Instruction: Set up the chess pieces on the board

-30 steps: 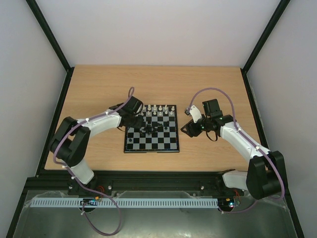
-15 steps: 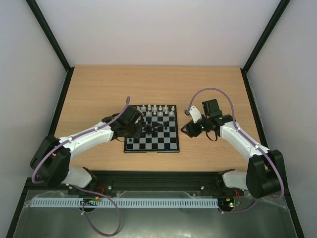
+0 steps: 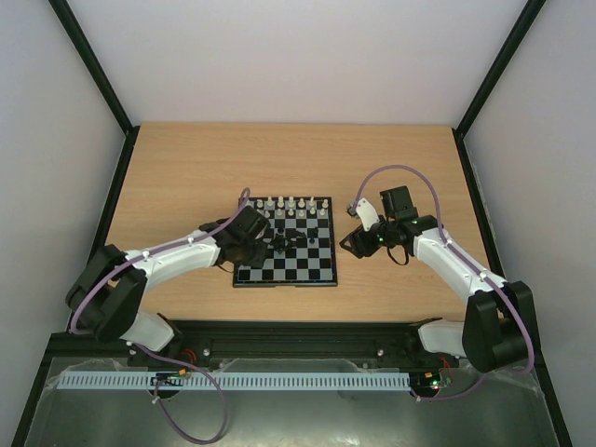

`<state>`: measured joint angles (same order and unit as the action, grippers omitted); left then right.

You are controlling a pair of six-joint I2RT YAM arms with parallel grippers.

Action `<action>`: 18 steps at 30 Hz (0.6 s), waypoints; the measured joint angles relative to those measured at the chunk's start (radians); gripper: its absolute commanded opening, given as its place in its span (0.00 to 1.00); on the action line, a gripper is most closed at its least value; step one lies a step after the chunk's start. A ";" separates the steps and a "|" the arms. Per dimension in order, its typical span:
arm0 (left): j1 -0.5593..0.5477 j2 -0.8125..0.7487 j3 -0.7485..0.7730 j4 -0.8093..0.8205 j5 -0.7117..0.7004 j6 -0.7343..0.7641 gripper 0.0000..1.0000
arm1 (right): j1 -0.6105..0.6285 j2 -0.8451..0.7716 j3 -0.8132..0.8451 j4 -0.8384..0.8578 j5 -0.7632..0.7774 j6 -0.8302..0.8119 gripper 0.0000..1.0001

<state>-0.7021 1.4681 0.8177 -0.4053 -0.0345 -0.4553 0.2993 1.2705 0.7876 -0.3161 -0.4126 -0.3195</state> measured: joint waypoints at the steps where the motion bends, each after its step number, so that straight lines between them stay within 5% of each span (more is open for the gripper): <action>1: 0.000 0.005 0.000 0.002 0.000 0.000 0.05 | 0.000 0.000 0.000 0.000 0.000 0.000 0.63; 12: -0.002 0.021 -0.034 0.045 0.005 -0.002 0.05 | 0.000 0.003 0.000 0.000 0.000 -0.008 0.63; 18: -0.005 0.028 -0.035 0.051 0.006 -0.003 0.24 | 0.000 0.007 0.000 0.000 0.000 -0.010 0.63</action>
<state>-0.7071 1.4963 0.7822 -0.3542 -0.0280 -0.4580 0.2993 1.2774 0.7876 -0.3164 -0.4122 -0.3298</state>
